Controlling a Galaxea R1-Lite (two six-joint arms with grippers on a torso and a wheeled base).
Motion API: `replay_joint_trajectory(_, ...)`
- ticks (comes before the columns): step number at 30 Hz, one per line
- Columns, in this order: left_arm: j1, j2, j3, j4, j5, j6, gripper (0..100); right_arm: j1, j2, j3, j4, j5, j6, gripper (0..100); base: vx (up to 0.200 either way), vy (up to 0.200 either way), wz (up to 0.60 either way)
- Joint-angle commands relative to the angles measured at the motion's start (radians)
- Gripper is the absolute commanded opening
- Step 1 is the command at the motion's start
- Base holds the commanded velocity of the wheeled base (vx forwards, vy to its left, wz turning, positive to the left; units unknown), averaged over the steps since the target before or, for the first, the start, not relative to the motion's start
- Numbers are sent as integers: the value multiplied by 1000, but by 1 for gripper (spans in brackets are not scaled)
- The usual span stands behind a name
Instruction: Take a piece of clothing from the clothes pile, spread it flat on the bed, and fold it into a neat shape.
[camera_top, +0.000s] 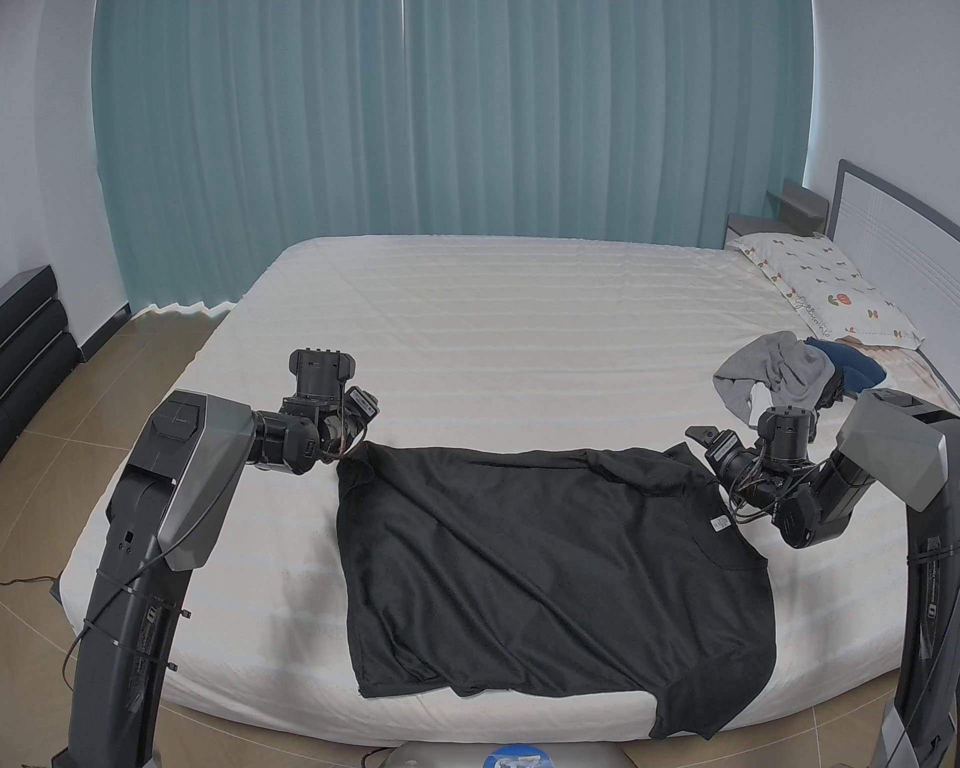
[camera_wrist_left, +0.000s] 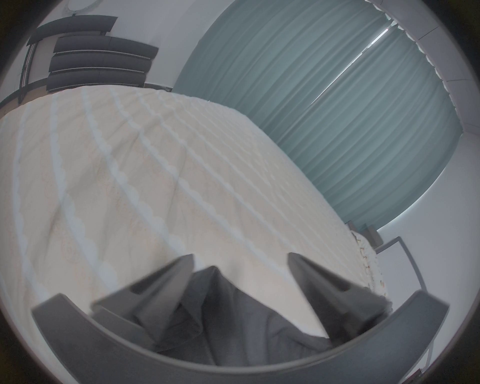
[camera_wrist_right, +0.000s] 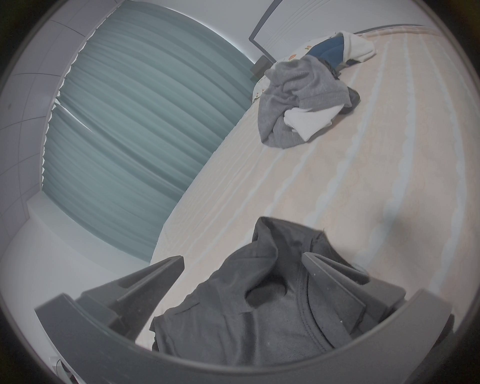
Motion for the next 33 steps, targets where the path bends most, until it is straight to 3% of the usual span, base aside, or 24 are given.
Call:
replay_joint_trajectory(1,4,-27,12,71,0,-23,100,25,30,-45,39,3,-16,100,0,0,0)
replay_joint_trajectory(6,11,-135,150,78,-29,-49,100,54,35,-113,108,3,-28,100,0,0,0)
replay_joint_trajectory(12,9,-325,437,36,-111,-56,100,73,70,-171,184,-8,-58,100,0,0,0)
replay_joint_trajectory(13,9,-328,442,36,-111,-56,100,73,70,-171,184,-8,-59,0,0,0,0)
replay_joint_trajectory(19,3,-451,687,-16,-128,-56,100,65,67,-180,187,-8,-110,0,0,0,0)
replay_joint_trajectory(23,3,-457,778,-70,-134,-55,100,51,68,-248,195,-6,-127,0,0,0,0)
replay_joint_trajectory(27,8,-486,885,-120,-155,-58,100,22,96,-427,241,-17,-120,0,0,0,0)
replay_joint_trajectory(33,1,-512,992,-202,-192,-81,100,11,228,-676,250,-95,-122,0,0,0,0)
